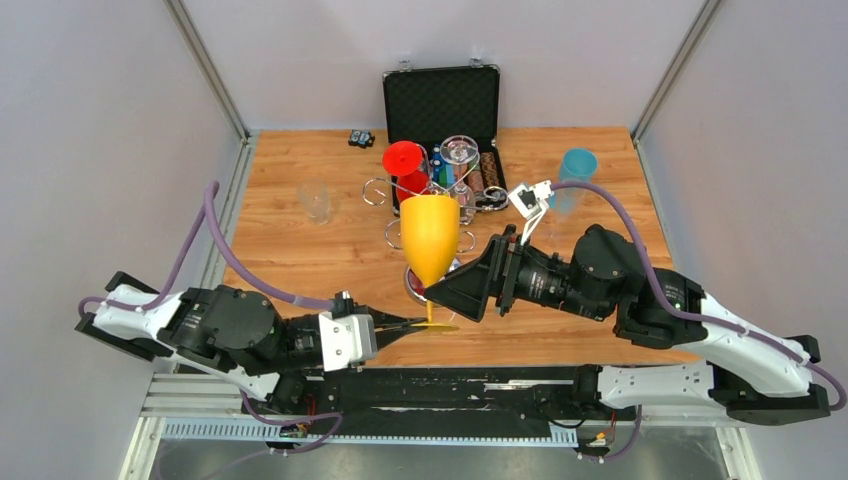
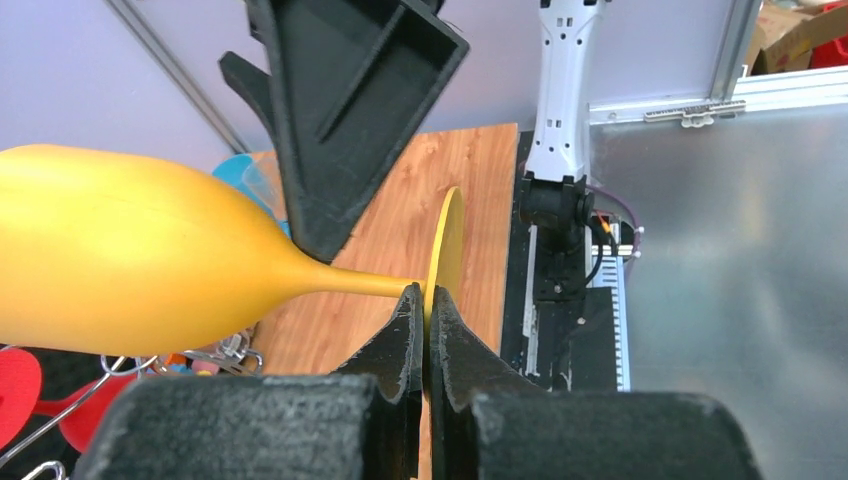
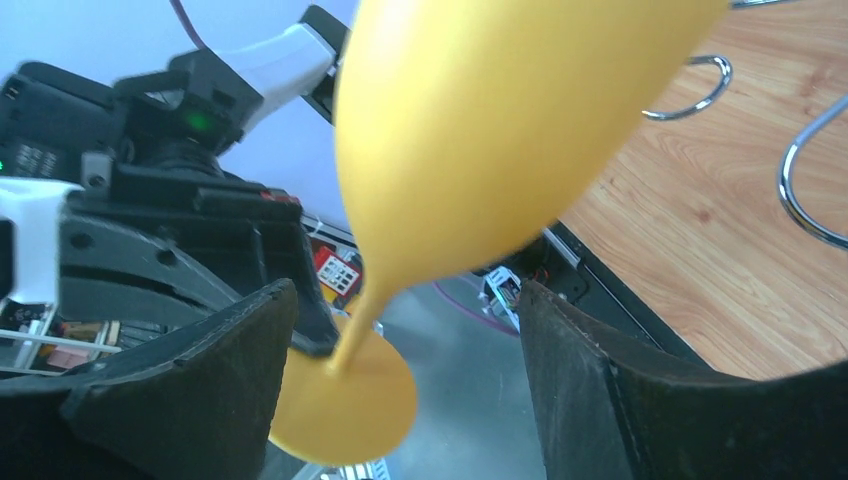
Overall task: Take the wine glass off the wine glass rack
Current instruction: Place the wine glass at the center of the board.
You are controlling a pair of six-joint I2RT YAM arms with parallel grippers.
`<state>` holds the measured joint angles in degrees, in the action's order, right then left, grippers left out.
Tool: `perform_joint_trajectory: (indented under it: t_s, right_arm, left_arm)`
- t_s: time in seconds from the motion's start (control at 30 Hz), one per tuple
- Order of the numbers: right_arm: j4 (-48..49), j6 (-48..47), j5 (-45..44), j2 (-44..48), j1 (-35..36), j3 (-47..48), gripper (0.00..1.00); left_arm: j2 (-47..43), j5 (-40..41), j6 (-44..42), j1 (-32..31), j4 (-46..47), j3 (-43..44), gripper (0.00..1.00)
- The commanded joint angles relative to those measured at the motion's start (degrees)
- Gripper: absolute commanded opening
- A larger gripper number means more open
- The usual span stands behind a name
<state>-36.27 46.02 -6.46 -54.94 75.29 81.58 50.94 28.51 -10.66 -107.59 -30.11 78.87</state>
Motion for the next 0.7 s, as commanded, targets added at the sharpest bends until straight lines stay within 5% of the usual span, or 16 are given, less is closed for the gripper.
perform_joint_trajectory:
  t_s: [0.0,0.67]
  right_arm:
    - [7.78,1.42,0.45,-0.14,-0.14,0.97,0.79]
    - [16.87,4.48,2.75,-0.29,-0.23,-5.26,0.56]
  left_arm:
    - [-0.65,-0.95,-3.82,-0.44,4.41,-1.17,0.00]
    - [-2.70,-1.60,-13.77,-0.43,15.09,-7.39,0.00]
